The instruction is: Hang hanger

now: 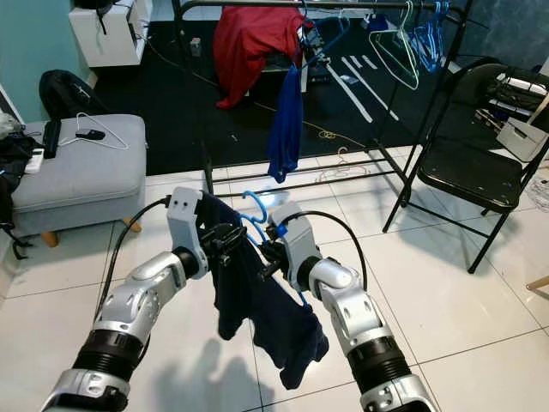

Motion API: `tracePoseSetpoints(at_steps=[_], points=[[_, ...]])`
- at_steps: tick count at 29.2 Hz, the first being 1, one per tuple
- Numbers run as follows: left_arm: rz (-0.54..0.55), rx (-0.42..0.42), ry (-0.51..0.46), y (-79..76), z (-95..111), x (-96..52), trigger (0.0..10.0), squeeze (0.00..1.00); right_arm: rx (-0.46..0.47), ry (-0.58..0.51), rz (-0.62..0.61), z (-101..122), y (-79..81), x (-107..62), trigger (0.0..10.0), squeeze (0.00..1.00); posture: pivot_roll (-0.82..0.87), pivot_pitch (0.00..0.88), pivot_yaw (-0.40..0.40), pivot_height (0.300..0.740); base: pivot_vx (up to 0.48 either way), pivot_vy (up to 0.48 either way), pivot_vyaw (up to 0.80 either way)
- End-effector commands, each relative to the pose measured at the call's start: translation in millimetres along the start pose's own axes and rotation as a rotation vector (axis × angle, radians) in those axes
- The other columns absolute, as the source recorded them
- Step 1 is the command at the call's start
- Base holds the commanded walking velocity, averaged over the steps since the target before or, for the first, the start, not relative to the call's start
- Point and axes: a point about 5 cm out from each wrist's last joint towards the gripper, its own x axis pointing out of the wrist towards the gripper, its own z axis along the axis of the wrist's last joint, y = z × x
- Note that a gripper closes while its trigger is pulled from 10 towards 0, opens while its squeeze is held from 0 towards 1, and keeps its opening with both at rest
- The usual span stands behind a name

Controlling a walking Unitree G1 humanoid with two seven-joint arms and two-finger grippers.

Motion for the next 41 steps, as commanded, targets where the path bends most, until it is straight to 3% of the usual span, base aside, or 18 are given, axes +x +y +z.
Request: tracePoseSetpoints(at_steps=[1, 11, 41], points=[[-0.004, -0.02, 0.026, -5.1, -6, 2.1, 10.0, 0.0, 0.001, -0.007, 0.001, 1, 0.3, -1.1, 10.0, 0.0, -0.07, 0.101, -0.045, 0.74, 0.0, 0.0, 0.0], [-0.016, -0.036, 0.026, -10.7, -4, 6.7, 10.0, 0.0, 0.004, -0.01, 0.0, 2, 1.1, 0.6, 10.0, 0.0, -0.07, 0.104, -0.045, 0.74, 0.0, 0.0, 0.0], [0.077, -0.022, 0.05, -3.5, -1, 12.1, 10.0, 0.0, -0.007, -0.007, 0.012, 2, 5.8, 2.5, 10.0, 0.0, -0.07, 0.109, -0.044, 0.74, 0.0, 0.0, 0.0]])
